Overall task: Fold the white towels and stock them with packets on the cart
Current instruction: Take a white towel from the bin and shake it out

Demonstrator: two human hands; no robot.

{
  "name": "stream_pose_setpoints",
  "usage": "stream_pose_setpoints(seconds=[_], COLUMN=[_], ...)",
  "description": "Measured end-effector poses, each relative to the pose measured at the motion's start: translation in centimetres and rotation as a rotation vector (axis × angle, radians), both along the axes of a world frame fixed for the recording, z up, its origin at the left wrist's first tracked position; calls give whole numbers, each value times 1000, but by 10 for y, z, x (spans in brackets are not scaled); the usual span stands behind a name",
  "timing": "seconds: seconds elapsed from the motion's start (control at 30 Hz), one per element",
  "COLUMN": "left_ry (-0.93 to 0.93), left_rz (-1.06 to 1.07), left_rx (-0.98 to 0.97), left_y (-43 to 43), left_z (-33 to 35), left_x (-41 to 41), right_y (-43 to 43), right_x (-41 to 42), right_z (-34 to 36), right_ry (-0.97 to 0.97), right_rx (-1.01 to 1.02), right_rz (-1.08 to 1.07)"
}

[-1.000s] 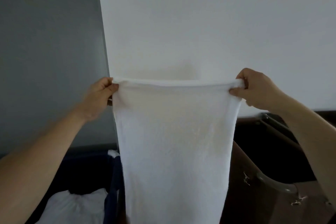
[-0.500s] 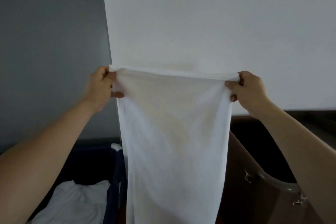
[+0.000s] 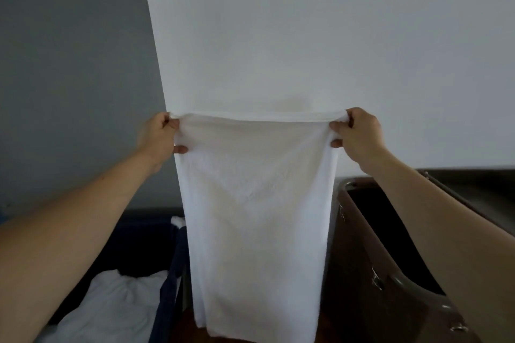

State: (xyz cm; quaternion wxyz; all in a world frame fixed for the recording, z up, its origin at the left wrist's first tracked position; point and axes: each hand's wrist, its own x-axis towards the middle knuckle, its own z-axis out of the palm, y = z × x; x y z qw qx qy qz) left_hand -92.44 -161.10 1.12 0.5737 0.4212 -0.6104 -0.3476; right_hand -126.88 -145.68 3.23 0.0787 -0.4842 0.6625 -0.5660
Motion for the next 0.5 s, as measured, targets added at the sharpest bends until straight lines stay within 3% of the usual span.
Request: stream_pose_setpoints(seconds=[0.27, 0.5], left_ry=[19, 71], left_rz=[62, 12], left_rx=[-48, -60], left_y=[13, 78], left_z=[34, 25], left_x=[-6, 21], right_y=[-7, 45], right_x=[-4, 12], right_z=[23, 10], right_ry=[12, 66], right_rx=[-155, -161], right_rz=[-9, 27])
